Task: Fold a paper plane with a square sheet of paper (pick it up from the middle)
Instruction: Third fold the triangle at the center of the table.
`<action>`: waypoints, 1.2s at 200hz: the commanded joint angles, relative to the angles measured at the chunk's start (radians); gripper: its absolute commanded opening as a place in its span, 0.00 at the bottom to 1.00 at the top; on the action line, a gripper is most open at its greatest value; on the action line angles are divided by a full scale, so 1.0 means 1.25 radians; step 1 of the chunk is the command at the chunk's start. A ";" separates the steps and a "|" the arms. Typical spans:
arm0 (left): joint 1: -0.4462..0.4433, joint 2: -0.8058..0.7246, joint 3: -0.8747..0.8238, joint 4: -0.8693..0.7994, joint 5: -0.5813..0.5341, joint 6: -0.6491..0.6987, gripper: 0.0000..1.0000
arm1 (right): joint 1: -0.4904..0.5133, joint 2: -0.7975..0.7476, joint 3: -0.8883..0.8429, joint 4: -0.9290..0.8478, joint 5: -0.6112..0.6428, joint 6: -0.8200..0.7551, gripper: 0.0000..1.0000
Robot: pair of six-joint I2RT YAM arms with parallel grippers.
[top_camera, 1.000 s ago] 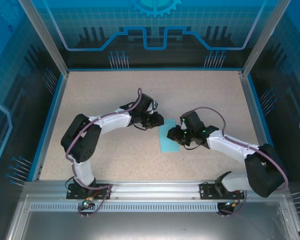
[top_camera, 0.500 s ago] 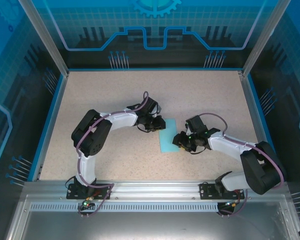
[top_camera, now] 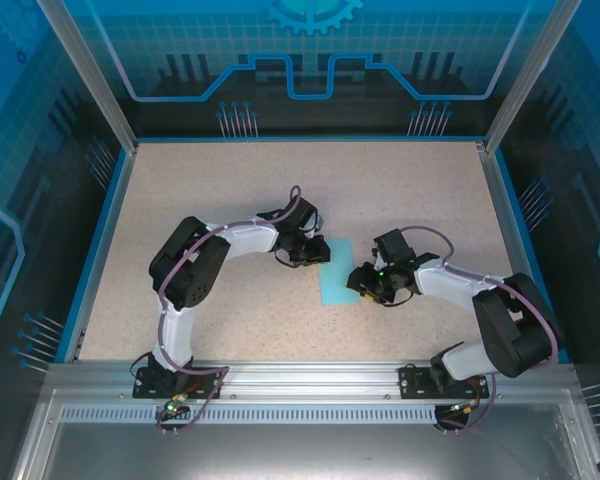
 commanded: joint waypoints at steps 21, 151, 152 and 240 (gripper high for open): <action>0.004 0.013 -0.001 -0.034 0.006 0.046 0.18 | -0.016 0.035 0.010 0.032 -0.046 -0.014 0.44; 0.004 0.025 -0.006 -0.034 0.020 0.068 0.17 | -0.055 0.055 0.029 0.117 -0.155 -0.039 0.44; 0.004 0.024 -0.007 -0.034 0.020 0.068 0.17 | -0.056 0.056 0.031 0.116 -0.157 -0.042 0.45; 0.003 0.017 -0.014 -0.025 0.031 0.080 0.18 | -0.126 0.118 0.092 0.054 -0.245 -0.150 0.34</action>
